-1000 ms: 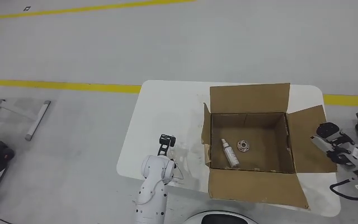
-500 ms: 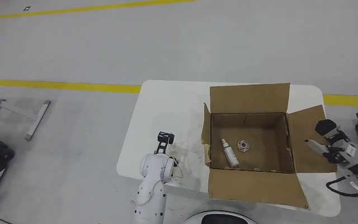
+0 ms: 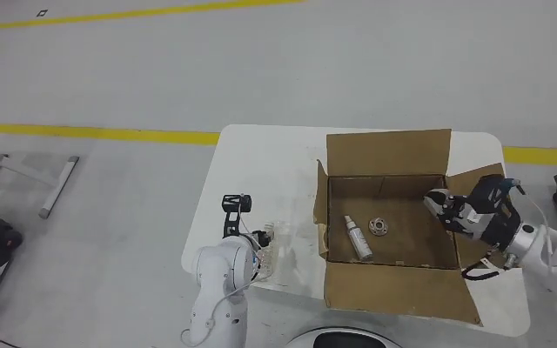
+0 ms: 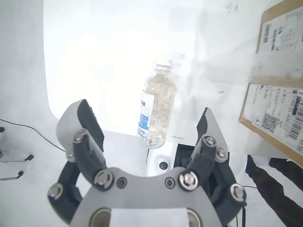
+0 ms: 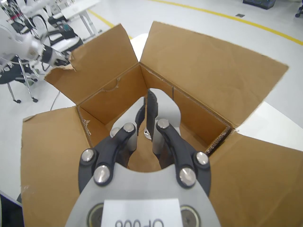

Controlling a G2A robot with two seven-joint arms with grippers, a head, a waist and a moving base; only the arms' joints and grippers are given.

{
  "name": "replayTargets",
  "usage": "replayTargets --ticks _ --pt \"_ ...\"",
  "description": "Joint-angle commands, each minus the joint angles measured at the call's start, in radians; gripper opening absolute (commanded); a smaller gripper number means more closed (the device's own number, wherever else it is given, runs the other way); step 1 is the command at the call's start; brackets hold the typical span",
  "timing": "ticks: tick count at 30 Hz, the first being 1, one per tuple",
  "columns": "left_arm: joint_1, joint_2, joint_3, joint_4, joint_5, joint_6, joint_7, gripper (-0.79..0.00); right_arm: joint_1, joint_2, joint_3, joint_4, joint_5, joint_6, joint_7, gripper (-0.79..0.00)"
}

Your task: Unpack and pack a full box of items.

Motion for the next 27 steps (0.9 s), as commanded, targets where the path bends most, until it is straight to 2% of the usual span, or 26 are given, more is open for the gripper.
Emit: replayTargets --ticks 1,5,20,23,27 --pt "0.000 0.000 -0.002 -0.003 -0.010 0.017 -0.001 0.000 0.057 -0.001 -0.082 0.029 -0.028 0.027 0.061 -0.785" --pt "0.000 0.000 -0.002 -0.003 -0.010 0.017 -0.001 0.000 0.160 -0.008 -0.217 0.096 -0.059 0.058 0.132 -0.785" --pt "0.000 0.000 -0.002 -0.003 -0.010 0.017 -0.001 0.000 0.158 -0.008 -0.219 0.097 -0.077 0.073 0.136 -0.785" --pt "0.000 0.000 -0.002 -0.003 -0.010 0.017 -0.001 0.000 0.167 -0.014 -0.282 0.056 -0.165 0.183 0.182 -0.785" --pt "0.000 0.000 -0.002 -0.003 -0.010 0.017 -0.001 0.000 0.240 -0.033 -0.439 0.011 -0.356 0.459 0.364 -0.785"
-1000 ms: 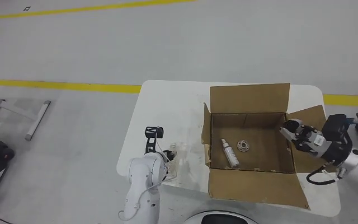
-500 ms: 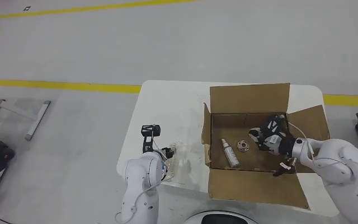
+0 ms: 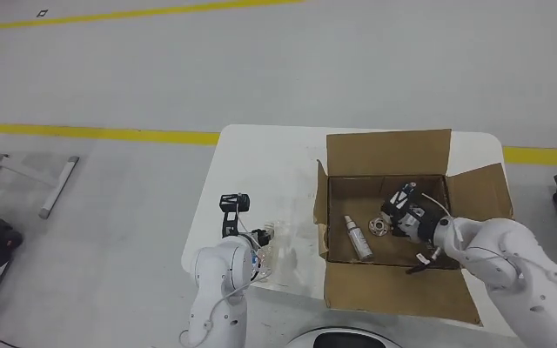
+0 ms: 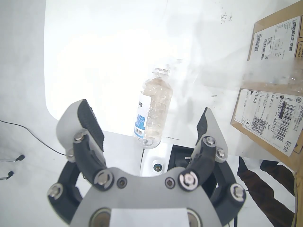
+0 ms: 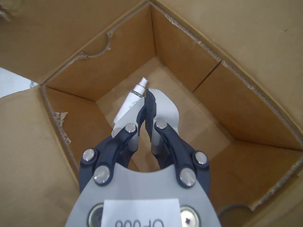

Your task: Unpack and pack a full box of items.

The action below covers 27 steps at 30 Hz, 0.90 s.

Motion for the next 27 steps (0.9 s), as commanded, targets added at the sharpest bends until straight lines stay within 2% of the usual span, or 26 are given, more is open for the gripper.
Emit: replayTargets --ticks 1,3,6,27 --pt "0.000 0.000 0.000 0.000 0.000 0.000 0.000 0.000 0.045 -0.013 -0.092 -0.012 -0.088 0.152 0.089 -0.785" --pt "0.000 0.000 0.000 0.000 0.000 0.000 0.000 0.000 0.090 -0.030 -0.169 0.004 -0.104 0.250 0.134 -0.785" --pt "0.000 0.000 0.000 0.000 0.000 0.000 0.000 0.000 0.158 -0.051 -0.262 0.057 -0.152 0.339 0.185 -0.785" --pt "0.000 0.000 0.000 0.000 0.000 0.000 0.000 0.000 0.165 -0.054 -0.271 0.064 -0.151 0.342 0.188 -0.785"
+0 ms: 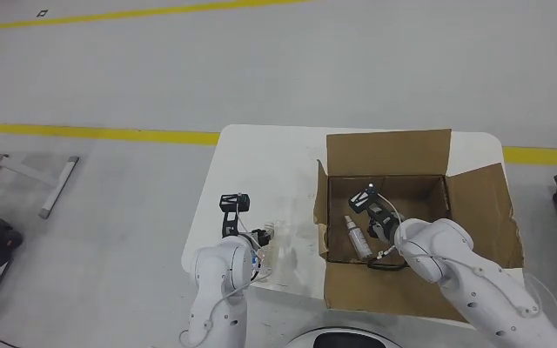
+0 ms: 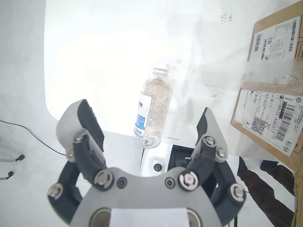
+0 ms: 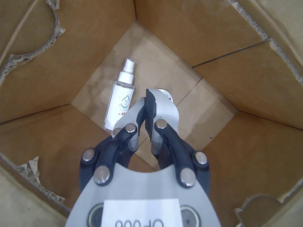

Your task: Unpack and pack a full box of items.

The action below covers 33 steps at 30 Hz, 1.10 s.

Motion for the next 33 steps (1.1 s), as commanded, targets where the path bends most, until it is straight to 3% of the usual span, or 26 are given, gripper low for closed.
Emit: replayTargets --ticks 1,15,16,33 --pt "0.000 0.000 0.000 0.000 0.000 0.000 0.000 0.000 0.000 0.000 0.000 0.000 0.000 0.000 0.000 -0.785" --pt "0.000 0.000 0.000 0.000 0.000 0.000 0.000 0.000 0.000 0.000 0.000 0.000 0.000 0.000 0.000 -0.785" --pt "0.000 0.000 0.000 0.000 0.000 0.000 0.000 0.000 0.000 0.000 0.000 0.000 0.000 0.000 0.000 0.000" --pt "0.000 0.000 0.000 0.000 0.000 0.000 0.000 0.000 -0.001 -0.026 -0.050 0.050 -0.022 0.043 -0.050 0.000"
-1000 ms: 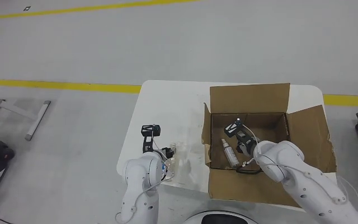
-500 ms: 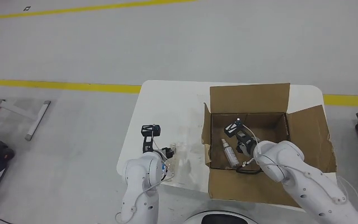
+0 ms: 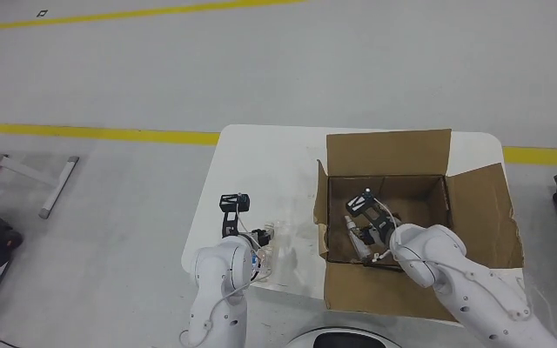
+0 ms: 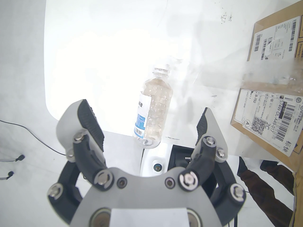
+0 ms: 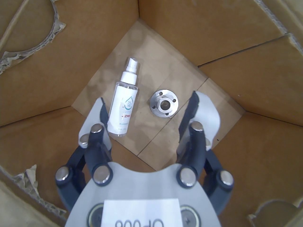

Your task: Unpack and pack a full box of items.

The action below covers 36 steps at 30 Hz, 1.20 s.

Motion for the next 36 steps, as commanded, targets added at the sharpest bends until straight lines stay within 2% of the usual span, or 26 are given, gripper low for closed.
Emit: replayTargets --ticks 1,6,7,8,11,12,14,21,26,36 --pt "0.000 0.000 0.000 0.000 0.000 0.000 0.000 0.000 0.014 -0.008 -0.023 0.025 -0.001 0.012 -0.004 0.000" --pt "0.000 0.000 0.000 0.000 0.000 0.000 0.000 0.000 0.066 -0.034 -0.078 0.108 0.030 0.046 -0.021 0.000" --pt "0.000 0.000 0.000 0.000 0.000 0.000 0.000 0.000 0.077 -0.039 -0.088 0.125 0.036 0.053 -0.024 -0.092" --pt "0.000 0.000 0.000 0.000 0.000 0.000 0.000 0.000 0.087 -0.044 -0.097 0.143 0.046 0.061 -0.023 -0.237" --pt "0.000 0.000 0.000 0.000 0.000 0.000 0.000 0.000 0.115 -0.059 -0.123 0.185 0.055 0.087 -0.021 -0.329" --pt "0.000 0.000 0.000 0.000 0.000 0.000 0.000 0.000 0.121 -0.064 -0.132 0.195 0.057 0.094 -0.021 -0.329" --pt "0.000 0.000 0.000 0.000 0.000 0.000 0.000 0.000 0.133 -0.072 -0.144 0.214 0.065 0.100 -0.021 -0.219" --pt "0.000 0.000 0.000 0.000 0.000 0.000 0.000 0.000 0.147 -0.088 -0.156 0.248 0.072 0.113 -0.006 -0.274" --pt "0.000 0.000 0.000 0.000 0.000 0.000 0.000 0.000 0.144 -0.093 -0.148 0.257 0.074 0.117 0.007 -0.234" --pt "0.000 0.000 0.000 0.000 0.000 0.000 0.000 0.000 0.152 -0.106 -0.149 0.297 0.082 0.097 0.020 -0.228"
